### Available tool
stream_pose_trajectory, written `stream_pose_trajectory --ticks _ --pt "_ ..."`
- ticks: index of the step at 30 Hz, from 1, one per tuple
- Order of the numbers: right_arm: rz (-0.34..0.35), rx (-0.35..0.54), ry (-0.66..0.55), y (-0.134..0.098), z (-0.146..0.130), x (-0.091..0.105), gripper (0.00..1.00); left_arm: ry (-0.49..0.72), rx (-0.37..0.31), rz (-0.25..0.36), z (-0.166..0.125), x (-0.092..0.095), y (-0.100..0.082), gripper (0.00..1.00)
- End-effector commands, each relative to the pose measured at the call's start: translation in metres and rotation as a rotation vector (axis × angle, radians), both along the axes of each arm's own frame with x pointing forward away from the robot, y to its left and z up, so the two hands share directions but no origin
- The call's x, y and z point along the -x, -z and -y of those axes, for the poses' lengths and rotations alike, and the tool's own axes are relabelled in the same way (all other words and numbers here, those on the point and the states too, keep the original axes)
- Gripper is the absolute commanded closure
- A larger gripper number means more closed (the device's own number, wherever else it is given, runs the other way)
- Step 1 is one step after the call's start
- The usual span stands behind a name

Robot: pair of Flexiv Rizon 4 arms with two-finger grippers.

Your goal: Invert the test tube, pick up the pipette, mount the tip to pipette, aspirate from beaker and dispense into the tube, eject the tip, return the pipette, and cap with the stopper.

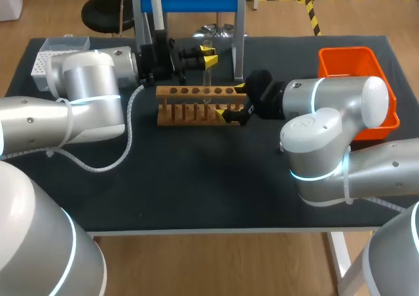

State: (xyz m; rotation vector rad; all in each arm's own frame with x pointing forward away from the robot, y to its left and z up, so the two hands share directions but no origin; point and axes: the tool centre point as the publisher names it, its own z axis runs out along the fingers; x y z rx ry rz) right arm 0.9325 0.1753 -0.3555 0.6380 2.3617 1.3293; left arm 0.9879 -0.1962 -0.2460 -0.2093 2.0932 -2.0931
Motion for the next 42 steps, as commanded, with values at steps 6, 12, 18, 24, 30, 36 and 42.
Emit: stream_pose_trajectory --ticks 6,12,18,24,30,36,42 --pt "-0.003 0.003 -0.001 -0.001 0.0 0.0 0.0 -0.003 0.019 -0.003 -0.001 -0.002 0.009 1.0" --pt "-0.003 0.003 -0.001 -0.001 0.0 0.0 0.0 -0.009 0.026 -0.009 -0.003 -0.002 0.013 1.0" --pt "-0.003 0.003 -0.001 -0.001 0.0 0.0 0.0 -0.009 0.032 -0.009 -0.004 -0.002 0.016 1.0" --pt "-0.003 0.003 -0.001 -0.001 0.0 0.0 0.0 -0.008 0.032 -0.011 -0.004 -0.003 0.018 1.0" --pt "-0.003 0.003 -0.001 -0.001 0.0 0.0 0.0 -0.007 0.007 -0.018 -0.005 -0.003 0.02 1.0" --pt "-0.003 0.003 -0.001 -0.001 0.0 0.0 0.0 -0.007 -0.01 -0.022 -0.005 -0.004 0.023 1.0" --pt "-0.003 0.003 -0.001 -0.001 0.0 0.0 0.0 -0.005 -0.009 -0.026 -0.005 -0.005 0.025 1.0"
